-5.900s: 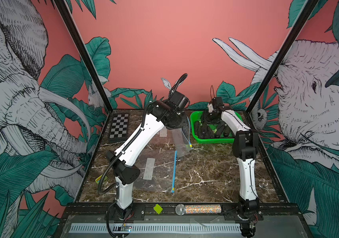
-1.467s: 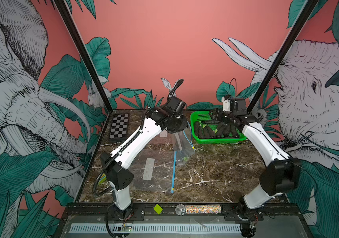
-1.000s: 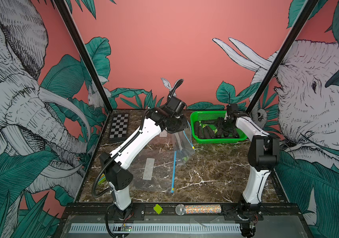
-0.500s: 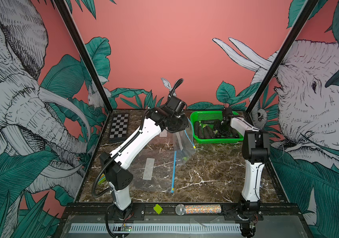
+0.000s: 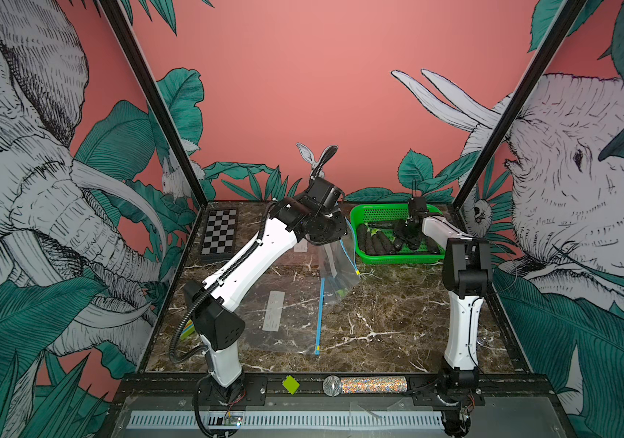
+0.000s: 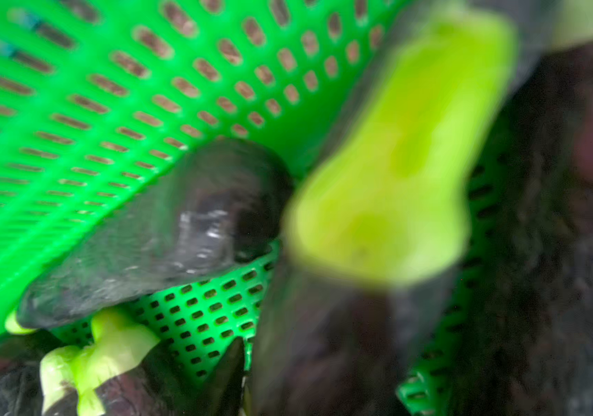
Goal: Place the eggplant in a zip-top bag and seal the zipper
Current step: Pick up the eggplant from the basket.
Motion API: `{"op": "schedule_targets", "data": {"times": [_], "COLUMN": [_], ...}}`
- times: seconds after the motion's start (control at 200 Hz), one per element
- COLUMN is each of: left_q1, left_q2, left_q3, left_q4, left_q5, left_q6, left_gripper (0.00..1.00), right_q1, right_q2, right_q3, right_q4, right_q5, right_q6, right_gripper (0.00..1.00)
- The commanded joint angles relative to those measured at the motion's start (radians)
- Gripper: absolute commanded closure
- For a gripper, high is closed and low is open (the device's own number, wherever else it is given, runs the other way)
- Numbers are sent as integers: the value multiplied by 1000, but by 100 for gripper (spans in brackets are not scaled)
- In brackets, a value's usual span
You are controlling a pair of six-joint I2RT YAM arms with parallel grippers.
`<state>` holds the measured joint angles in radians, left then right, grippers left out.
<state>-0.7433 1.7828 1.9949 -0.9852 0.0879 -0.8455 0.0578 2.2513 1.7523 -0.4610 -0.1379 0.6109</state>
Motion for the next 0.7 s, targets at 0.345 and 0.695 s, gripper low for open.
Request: {"op": "schedule_targets", "data": {"times": [0.345, 0.695], "left_q1": [5, 6], "left_q2": [-80, -90], "left_q3": [-28, -38], "left_q4": [-9, 7], "left_q5": [-9, -6], "left_q6": [0, 22], "left_gripper": [100, 100], "right_q1": [4, 5], "right_q2": [-365, -549], "right_q3": [-178, -323], "right_q4": [53, 135], "right_q5": [-19, -112], "right_q6": [-57, -118], "right_gripper": [70, 71]}}
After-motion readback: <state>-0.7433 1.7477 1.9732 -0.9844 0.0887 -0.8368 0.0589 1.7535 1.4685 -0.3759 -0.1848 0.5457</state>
